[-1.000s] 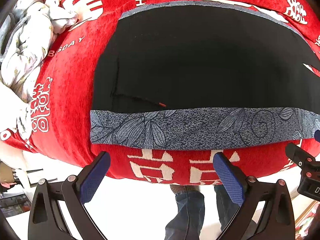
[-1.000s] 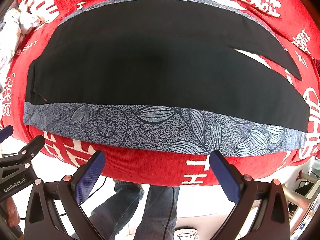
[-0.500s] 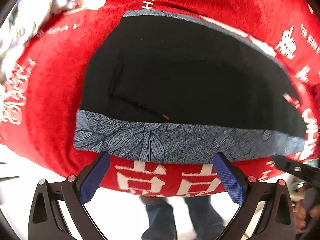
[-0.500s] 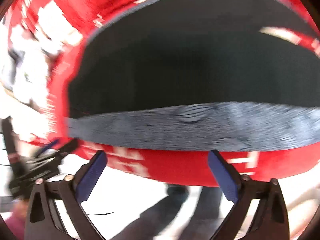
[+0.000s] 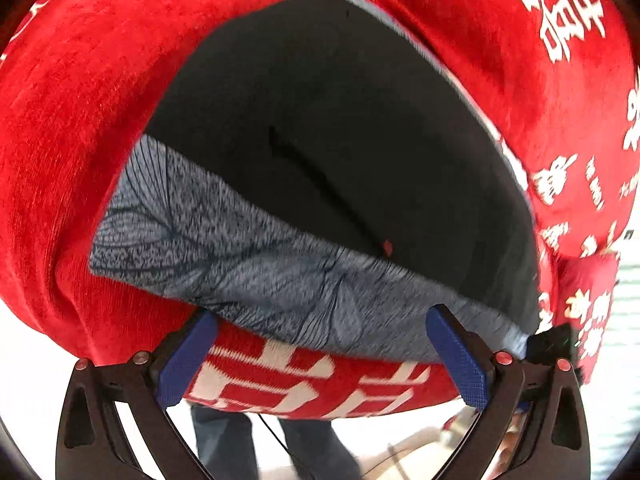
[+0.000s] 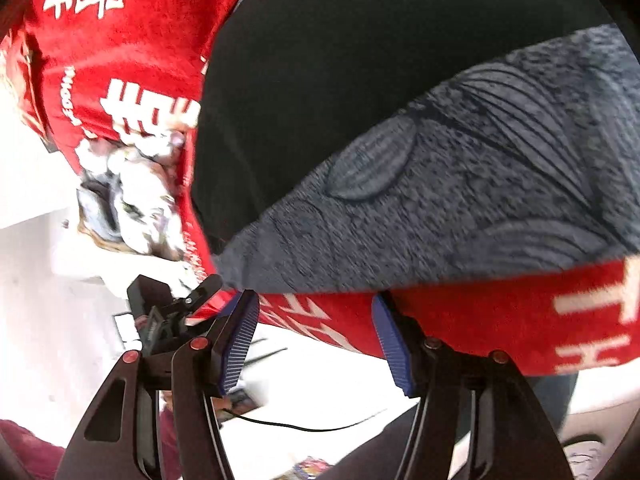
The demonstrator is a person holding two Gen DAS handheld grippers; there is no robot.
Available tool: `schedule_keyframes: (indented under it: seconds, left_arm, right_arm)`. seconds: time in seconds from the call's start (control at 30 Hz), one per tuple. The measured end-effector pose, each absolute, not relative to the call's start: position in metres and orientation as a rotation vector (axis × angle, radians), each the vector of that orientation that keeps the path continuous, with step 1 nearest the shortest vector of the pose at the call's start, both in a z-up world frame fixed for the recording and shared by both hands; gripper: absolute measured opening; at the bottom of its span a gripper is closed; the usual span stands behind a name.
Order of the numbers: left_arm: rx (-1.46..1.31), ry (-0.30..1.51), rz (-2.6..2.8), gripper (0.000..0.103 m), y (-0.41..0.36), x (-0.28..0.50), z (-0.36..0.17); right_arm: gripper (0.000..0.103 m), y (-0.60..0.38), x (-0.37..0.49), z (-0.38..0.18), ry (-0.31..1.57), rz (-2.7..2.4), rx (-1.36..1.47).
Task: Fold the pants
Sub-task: 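Grasp the grey waistband with the left tool while the right tool grasps it too, then lift the waistband with both tools and fold it over onto the trouser legs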
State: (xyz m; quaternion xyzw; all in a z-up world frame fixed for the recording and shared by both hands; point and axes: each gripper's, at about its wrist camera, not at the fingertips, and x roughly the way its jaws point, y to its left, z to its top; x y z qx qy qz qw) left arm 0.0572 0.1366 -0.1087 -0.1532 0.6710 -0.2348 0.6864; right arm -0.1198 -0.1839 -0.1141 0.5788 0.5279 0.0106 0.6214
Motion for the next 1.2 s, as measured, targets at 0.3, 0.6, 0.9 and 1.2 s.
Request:
schedule_keyframes:
  seconds: [0.3,0.6,0.9,1.2]
  left_arm:
    - [-0.301,1.467,-0.519,0.096,0.12,0.059,-0.103]
    - [-0.194,1.481,-0.454,0.027,0.132,0.063,-0.09]
    - [-0.245,1.323,-0.465,0.027,0.098,0.115,-0.015]
    - [-0.086,1.172,-0.361,0.027,0.025,0.231,0.012]
  right_arm:
    - [0.064,-0.19,-0.115,-0.109,1.13,0.0,1.36]
    - [0.009,-0.196,-0.107,-0.103,1.113,-0.019,1.366]
    - [0.009,-0.251,-0.018,-0.031,1.096,0.13,1.245]
    - [0.009,-0.322,0.088,-0.057,1.156,0.142,1.234]
